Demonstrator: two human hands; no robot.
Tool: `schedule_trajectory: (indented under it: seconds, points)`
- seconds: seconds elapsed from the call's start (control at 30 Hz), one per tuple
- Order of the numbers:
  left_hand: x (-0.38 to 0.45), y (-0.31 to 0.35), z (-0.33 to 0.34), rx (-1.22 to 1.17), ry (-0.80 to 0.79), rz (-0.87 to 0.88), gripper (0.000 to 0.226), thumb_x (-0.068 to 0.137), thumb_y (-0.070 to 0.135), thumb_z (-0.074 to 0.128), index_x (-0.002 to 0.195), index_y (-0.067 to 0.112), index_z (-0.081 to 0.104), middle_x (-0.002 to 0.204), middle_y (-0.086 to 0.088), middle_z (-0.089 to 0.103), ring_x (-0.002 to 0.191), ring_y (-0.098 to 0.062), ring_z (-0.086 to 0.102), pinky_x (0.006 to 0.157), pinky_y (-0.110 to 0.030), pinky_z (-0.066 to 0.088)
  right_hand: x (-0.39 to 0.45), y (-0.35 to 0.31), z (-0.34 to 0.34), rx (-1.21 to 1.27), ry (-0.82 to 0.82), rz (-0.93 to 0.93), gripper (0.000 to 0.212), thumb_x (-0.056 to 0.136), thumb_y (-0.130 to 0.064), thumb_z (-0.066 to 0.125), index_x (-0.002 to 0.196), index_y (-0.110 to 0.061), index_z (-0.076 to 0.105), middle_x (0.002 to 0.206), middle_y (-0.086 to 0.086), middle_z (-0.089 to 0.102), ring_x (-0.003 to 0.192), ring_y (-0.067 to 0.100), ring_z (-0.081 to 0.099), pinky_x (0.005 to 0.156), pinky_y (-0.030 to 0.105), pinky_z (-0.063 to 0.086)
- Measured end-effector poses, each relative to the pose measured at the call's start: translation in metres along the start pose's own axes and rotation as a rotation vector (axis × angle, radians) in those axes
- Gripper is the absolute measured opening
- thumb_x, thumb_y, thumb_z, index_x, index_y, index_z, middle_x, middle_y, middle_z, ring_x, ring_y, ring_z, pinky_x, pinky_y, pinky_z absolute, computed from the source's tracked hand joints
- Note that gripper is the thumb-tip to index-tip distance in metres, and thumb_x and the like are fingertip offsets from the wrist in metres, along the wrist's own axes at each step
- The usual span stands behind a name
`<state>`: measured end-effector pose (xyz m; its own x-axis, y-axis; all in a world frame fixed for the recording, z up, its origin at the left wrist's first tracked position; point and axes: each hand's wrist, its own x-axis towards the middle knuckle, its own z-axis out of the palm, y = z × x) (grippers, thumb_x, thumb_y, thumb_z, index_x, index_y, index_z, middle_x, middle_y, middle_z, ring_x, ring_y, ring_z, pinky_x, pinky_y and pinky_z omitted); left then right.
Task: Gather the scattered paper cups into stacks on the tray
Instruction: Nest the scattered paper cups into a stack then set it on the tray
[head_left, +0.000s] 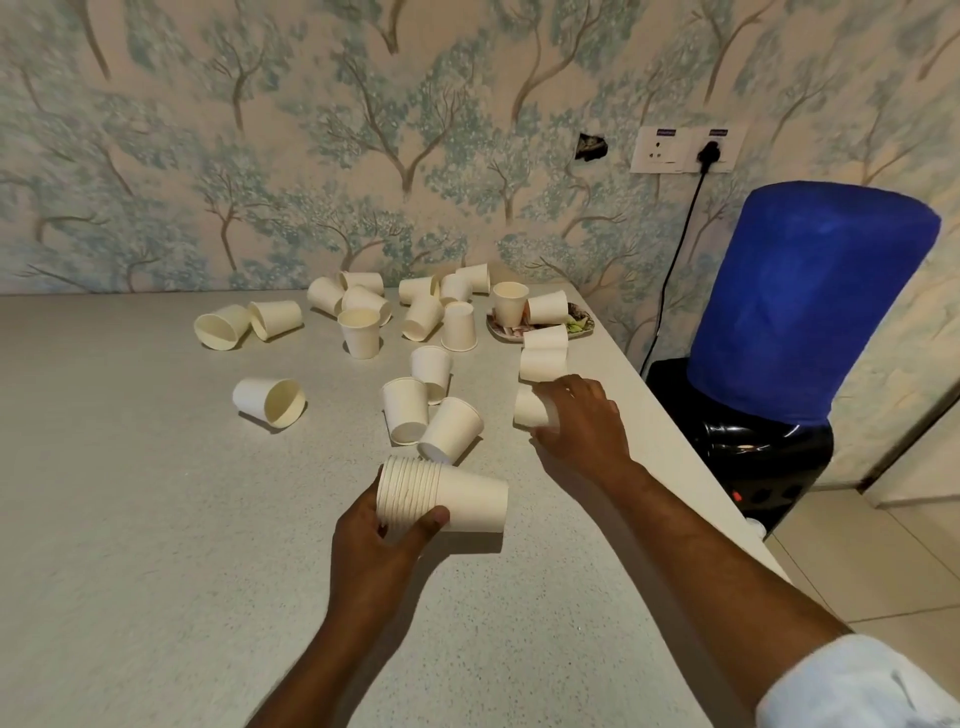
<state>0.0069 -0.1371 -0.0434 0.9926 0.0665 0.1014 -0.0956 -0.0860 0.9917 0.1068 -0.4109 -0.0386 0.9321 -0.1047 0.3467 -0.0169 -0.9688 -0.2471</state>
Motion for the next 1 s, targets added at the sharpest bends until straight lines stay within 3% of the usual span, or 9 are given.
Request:
schedule_trajectory:
  seconds: [0.13, 0.2, 0.3, 0.33, 0.4, 0.63, 0.77, 0.87, 1.0]
  points:
    - [0.001, 0.002, -0.002, -0.035, 0.026, -0.035, 0.038, 0.069, 0.024, 0.085, 0.100, 0.033, 0.066, 0.096, 0.011, 0.073, 0.086, -0.002, 0.072, 0.062, -0.015, 0.057, -0.014, 0.003, 0.007, -0.013, 0.039, 0.045, 0.072, 0.074, -0.053, 0.080, 0.136, -0.026, 0.056, 0.126, 0.003, 0.056, 0.112, 0.027, 0.054, 0.088, 0.040, 0.051]
    - [0.002, 0.004, 0.000, -0.064, 0.046, -0.054, 0.037, 0.072, 0.021, 0.085, 0.100, 0.032, 0.065, 0.095, 0.009, 0.073, 0.084, -0.004, 0.072, 0.059, -0.014, 0.056, -0.024, 0.000, 0.005, 0.168, 0.064, 0.120, 0.068, 0.075, -0.051, 0.082, 0.133, -0.022, 0.059, 0.123, 0.003, 0.057, 0.108, 0.023, 0.057, 0.084, 0.034, 0.050]
    - [0.002, 0.006, 0.006, -0.115, 0.092, -0.070, 0.039, 0.074, 0.018, 0.085, 0.106, 0.026, 0.066, 0.098, 0.004, 0.073, 0.084, -0.008, 0.072, 0.060, -0.014, 0.056, -0.046, -0.027, 0.005, 0.940, 0.166, 0.454, 0.046, 0.079, -0.045, 0.084, 0.115, -0.028, 0.061, 0.119, 0.001, 0.062, 0.101, 0.021, 0.066, 0.072, 0.030, 0.056]
    - [0.002, 0.007, 0.009, -0.133, 0.106, -0.069, 0.038, 0.074, 0.017, 0.085, 0.106, 0.026, 0.066, 0.098, 0.003, 0.073, 0.084, -0.007, 0.073, 0.060, -0.014, 0.056, -0.053, -0.040, 0.005, 1.231, 0.162, 0.597, 0.041, 0.081, -0.040, 0.084, 0.112, -0.027, 0.060, 0.121, 0.005, 0.063, 0.103, 0.026, 0.068, 0.071, 0.038, 0.062]
    - [0.003, 0.008, 0.015, -0.161, 0.127, -0.072, 0.038, 0.074, 0.015, 0.085, 0.105, 0.026, 0.067, 0.097, 0.004, 0.073, 0.085, -0.006, 0.073, 0.060, -0.015, 0.056, -0.066, -0.056, 0.006, 1.565, 0.139, 0.742, 0.039, 0.087, -0.033, 0.080, 0.117, -0.027, 0.055, 0.126, 0.011, 0.061, 0.110, 0.033, 0.068, 0.087, 0.054, 0.061]
    - [-0.002, 0.006, 0.029, -0.140, 0.153, -0.079, 0.047, 0.073, 0.020, 0.086, 0.116, 0.019, 0.067, 0.105, 0.000, 0.072, 0.096, -0.013, 0.070, 0.065, -0.019, 0.060, -0.084, -0.083, -0.002, 1.957, 0.273, 0.730, 0.044, 0.092, -0.029, 0.072, 0.123, -0.055, 0.056, 0.145, 0.015, 0.049, 0.122, 0.042, 0.062, 0.090, 0.065, 0.056]
    - [-0.001, 0.007, 0.029, -0.138, 0.165, -0.064, 0.049, 0.072, 0.022, 0.086, 0.116, 0.015, 0.068, 0.102, -0.001, 0.073, 0.093, -0.013, 0.070, 0.060, -0.014, 0.057, -0.086, -0.092, 0.002, 2.031, 0.353, 0.698, 0.054, 0.085, -0.032, 0.075, 0.128, -0.060, 0.055, 0.146, 0.011, 0.050, 0.118, 0.034, 0.068, 0.090, 0.056, 0.059]
    - [-0.001, 0.007, 0.026, -0.133, 0.154, -0.051, 0.048, 0.074, 0.020, 0.086, 0.117, 0.013, 0.068, 0.103, -0.003, 0.073, 0.094, -0.017, 0.071, 0.060, -0.014, 0.057, -0.085, -0.094, 0.006, 2.051, 0.415, 0.716, 0.048, 0.094, -0.030, 0.070, 0.128, -0.059, 0.054, 0.145, 0.010, 0.052, 0.116, 0.031, 0.070, 0.094, 0.057, 0.058]
    - [-0.002, 0.010, 0.026, -0.164, 0.144, -0.033, 0.040, 0.074, 0.017, 0.086, 0.110, 0.018, 0.070, 0.096, 0.000, 0.075, 0.085, -0.013, 0.073, 0.058, -0.014, 0.055, -0.089, -0.108, 0.008, 1.993, 0.332, 0.669, 0.055, 0.096, -0.026, 0.069, 0.139, -0.051, 0.045, 0.128, 0.001, 0.070, 0.114, 0.025, 0.071, 0.088, 0.045, 0.061]
